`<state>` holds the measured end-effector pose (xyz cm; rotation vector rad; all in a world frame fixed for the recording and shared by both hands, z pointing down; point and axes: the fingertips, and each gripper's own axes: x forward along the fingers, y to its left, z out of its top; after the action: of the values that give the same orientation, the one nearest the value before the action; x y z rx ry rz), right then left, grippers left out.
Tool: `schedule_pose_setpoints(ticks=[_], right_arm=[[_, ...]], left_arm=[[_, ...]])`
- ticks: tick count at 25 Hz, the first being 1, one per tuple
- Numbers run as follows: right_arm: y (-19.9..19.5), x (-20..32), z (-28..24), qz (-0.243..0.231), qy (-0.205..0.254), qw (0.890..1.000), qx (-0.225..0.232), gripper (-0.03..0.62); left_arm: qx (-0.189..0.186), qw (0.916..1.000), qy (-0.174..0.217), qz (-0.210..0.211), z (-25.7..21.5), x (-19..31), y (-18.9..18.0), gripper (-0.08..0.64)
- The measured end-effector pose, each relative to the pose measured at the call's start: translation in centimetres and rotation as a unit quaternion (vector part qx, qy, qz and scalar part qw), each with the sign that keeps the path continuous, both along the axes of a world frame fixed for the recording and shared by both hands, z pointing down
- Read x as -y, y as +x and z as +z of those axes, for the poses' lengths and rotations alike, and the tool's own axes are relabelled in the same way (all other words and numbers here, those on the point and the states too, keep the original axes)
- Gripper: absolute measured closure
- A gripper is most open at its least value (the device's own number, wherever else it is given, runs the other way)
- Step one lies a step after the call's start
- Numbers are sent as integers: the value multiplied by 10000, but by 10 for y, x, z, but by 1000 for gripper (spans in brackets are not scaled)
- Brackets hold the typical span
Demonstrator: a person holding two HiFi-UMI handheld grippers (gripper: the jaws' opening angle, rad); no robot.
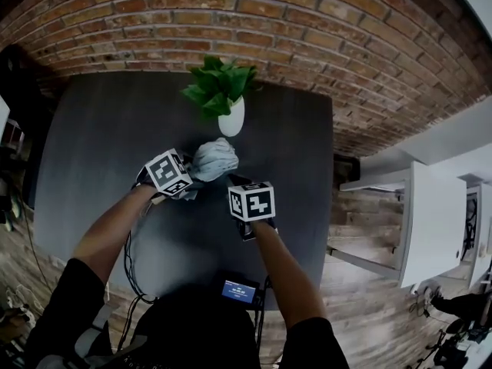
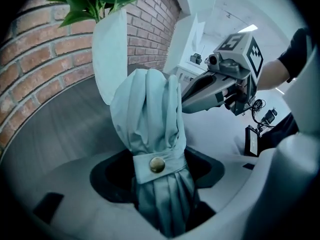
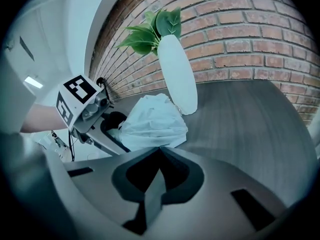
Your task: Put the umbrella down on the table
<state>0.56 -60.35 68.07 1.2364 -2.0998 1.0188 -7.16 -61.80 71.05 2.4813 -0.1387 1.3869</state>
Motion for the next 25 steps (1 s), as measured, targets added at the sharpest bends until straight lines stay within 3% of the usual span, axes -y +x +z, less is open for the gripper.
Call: schedule_pose_setpoints(ticks=[12,25], right_arm=[[-4,-2,9,-15,-88,9999,105,584],[-7,-14,-1,-155,-37,9998,125,584]], left_arm=[[-201,9993,-313,-32,9,3,2,258],[-125,9984,239,-492,-5,13,-17,207]])
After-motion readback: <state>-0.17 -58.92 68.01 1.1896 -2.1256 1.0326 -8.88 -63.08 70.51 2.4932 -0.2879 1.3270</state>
